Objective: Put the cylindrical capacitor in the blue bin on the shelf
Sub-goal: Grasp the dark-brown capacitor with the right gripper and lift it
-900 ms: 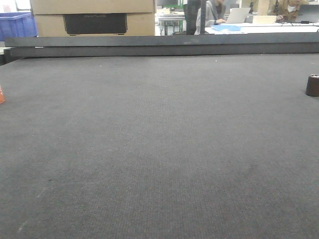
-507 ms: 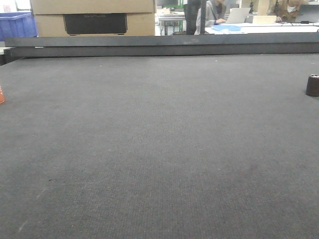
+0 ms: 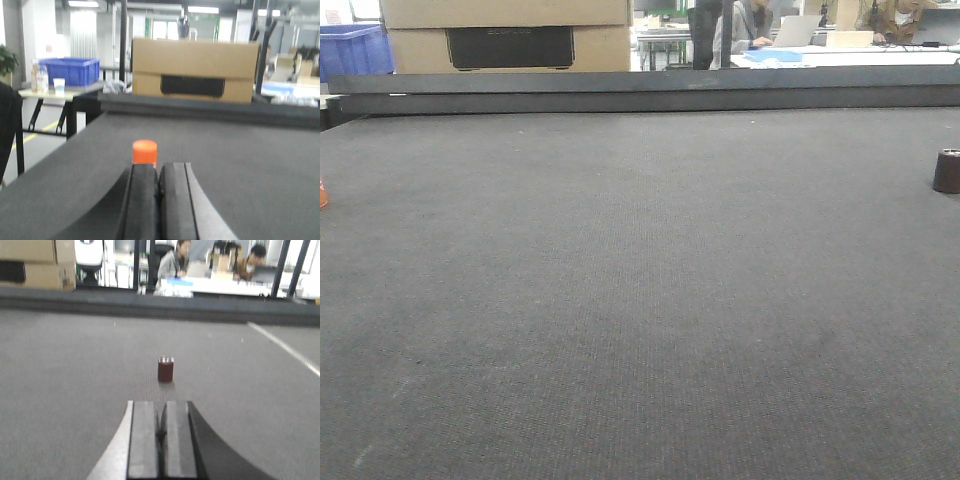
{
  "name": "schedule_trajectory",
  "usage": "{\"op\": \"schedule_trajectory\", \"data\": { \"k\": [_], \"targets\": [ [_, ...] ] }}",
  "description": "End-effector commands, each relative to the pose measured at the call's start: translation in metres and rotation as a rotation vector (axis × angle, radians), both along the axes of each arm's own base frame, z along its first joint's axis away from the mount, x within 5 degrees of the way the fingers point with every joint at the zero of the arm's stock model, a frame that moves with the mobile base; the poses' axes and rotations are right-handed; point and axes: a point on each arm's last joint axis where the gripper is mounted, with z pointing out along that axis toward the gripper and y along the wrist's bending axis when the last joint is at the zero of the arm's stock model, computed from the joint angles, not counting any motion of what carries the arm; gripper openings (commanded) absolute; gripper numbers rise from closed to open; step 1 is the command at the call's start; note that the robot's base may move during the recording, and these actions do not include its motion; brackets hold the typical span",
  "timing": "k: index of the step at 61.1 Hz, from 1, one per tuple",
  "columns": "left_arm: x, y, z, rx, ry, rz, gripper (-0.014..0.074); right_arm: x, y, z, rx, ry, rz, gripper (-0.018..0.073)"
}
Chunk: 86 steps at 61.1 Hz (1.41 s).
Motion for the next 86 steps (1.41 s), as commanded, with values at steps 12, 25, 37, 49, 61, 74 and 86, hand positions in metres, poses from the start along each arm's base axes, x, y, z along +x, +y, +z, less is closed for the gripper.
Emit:
{"op": "schedule_trajectory", "data": {
  "k": [12,25,37,49,61,74,86],
  "targets": [
    [-0.012,0.0,0.048,-0.014,-0.141,-0.008,-0.0111,-0.005,0.0,0.032,-0.009,-0.218,-0.005,-0.006],
    [-0.016,0.0,0.112,0.056,0.036,0.002,-0.0043,-0.035,0.001,0.12,0.002,-0.307,0.002,0.0105],
    [0.001,0.0,0.153,0.055,0.115,0.0,0.0311,-0.016,0.001,0.166,0.003,-0.267,0.002,0.0537],
    [0.018,-0.004,0.158,0.06,0.16,-0.043,0.0568,0.033,-0.001,0.162,0.007,-0.135,0.0,0.057],
    [0.025,-0.008,0.155,0.065,0.187,-0.086,0.0602,0.096,-0.003,0.13,0.013,0.087,-0.003,0.057],
    [0.025,-0.008,0.155,0.065,0.187,-0.088,0.0602,0.161,-0.007,0.071,0.014,0.185,-0.02,0.057],
    [0.025,-0.008,0.155,0.065,0.19,-0.088,0.0602,0.207,-0.02,0.025,0.013,0.165,-0.067,0.057]
  ]
}}
